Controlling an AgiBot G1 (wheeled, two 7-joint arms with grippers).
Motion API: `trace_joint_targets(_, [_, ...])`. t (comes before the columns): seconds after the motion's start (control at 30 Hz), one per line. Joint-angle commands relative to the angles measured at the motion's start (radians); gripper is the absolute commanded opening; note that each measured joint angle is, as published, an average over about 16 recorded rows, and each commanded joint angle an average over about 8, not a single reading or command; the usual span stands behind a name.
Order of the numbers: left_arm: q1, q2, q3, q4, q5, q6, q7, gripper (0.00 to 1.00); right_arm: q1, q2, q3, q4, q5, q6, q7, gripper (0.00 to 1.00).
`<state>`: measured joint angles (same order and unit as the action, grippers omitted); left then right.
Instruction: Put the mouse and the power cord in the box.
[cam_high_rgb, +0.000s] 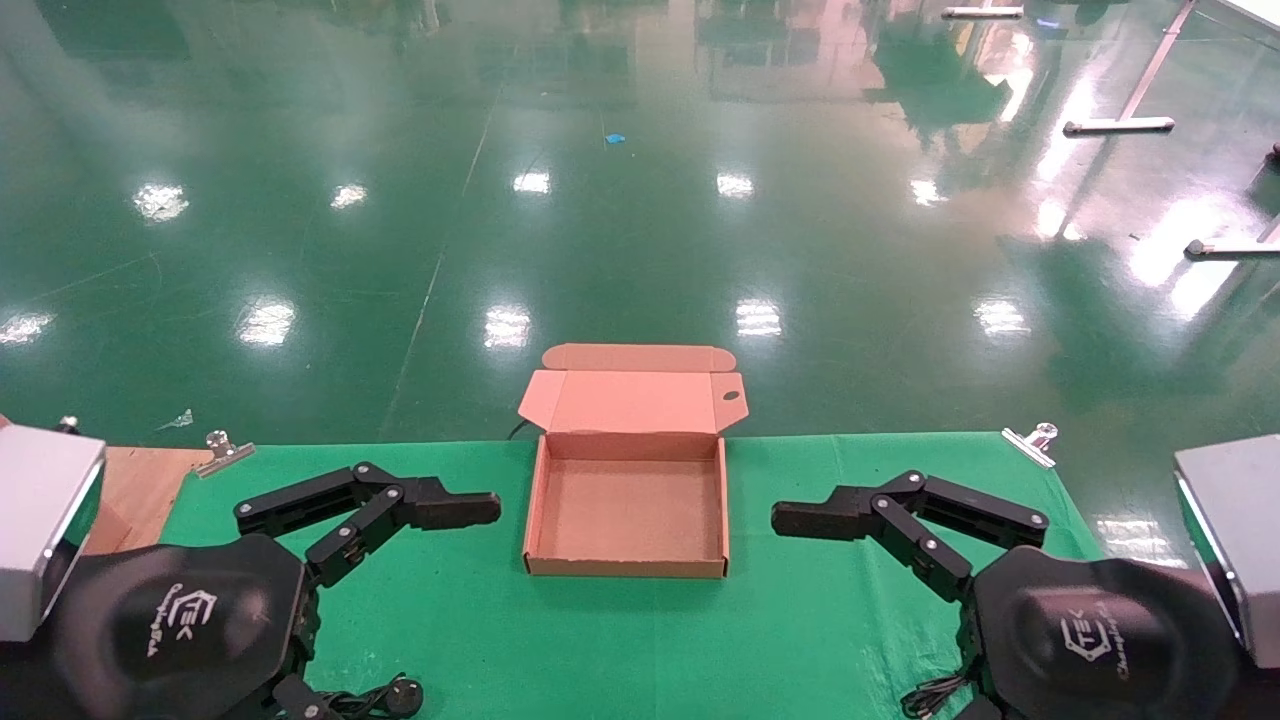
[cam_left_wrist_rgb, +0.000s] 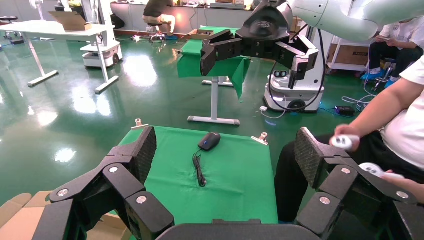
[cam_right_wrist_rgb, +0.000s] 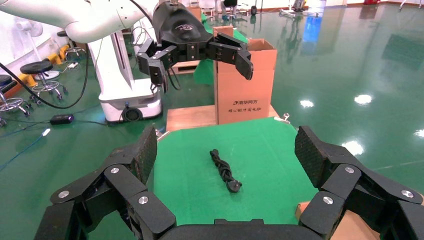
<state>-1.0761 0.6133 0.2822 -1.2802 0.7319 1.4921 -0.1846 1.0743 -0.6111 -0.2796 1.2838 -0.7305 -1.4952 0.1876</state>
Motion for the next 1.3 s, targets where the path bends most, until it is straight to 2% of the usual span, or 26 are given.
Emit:
trace_joint_targets(0.03, [0.000,0.000,0.000,0.000,0.000,0.000,0.000,1.00,0.000,0.000,0.000,0.000,0.000,0.000,0.000,1.00])
trace_joint_targets(0.3, [-0.004,0.004,0.001,0.000,-0.001,0.002,-0.002,1.00,0.003,-0.001,-0.002,0.000,-0.005,0.002,-0.004,1.00])
trace_joint_targets(0.47, [-0.072,0.026,0.043,0.008,0.089,0.022,0.005,1.00,0.038,-0.009,-0.025,0.010,-0.096,-0.001,-0.050,1.00])
trace_joint_targets(0.7, [-0.268,0.094,0.190,0.138,0.379,0.079,0.064,1.00,0.175,-0.075,-0.149,-0.017,-0.448,-0.011,-0.185,1.00])
trace_joint_targets(1.03, [-0.471,0.192,0.431,0.463,0.709,0.084,0.277,1.00,0.380,-0.243,-0.366,-0.185,-0.967,0.008,-0.406,1.00])
trace_joint_targets(1.17, [-0.530,0.242,0.510,0.616,0.828,0.065,0.383,1.00,0.430,-0.315,-0.440,-0.294,-1.116,0.037,-0.501,1.00])
trace_joint_targets(1.3, [-0.569,0.299,0.565,0.764,0.925,0.022,0.483,1.00,0.459,-0.378,-0.492,-0.422,-1.210,0.076,-0.592,1.00])
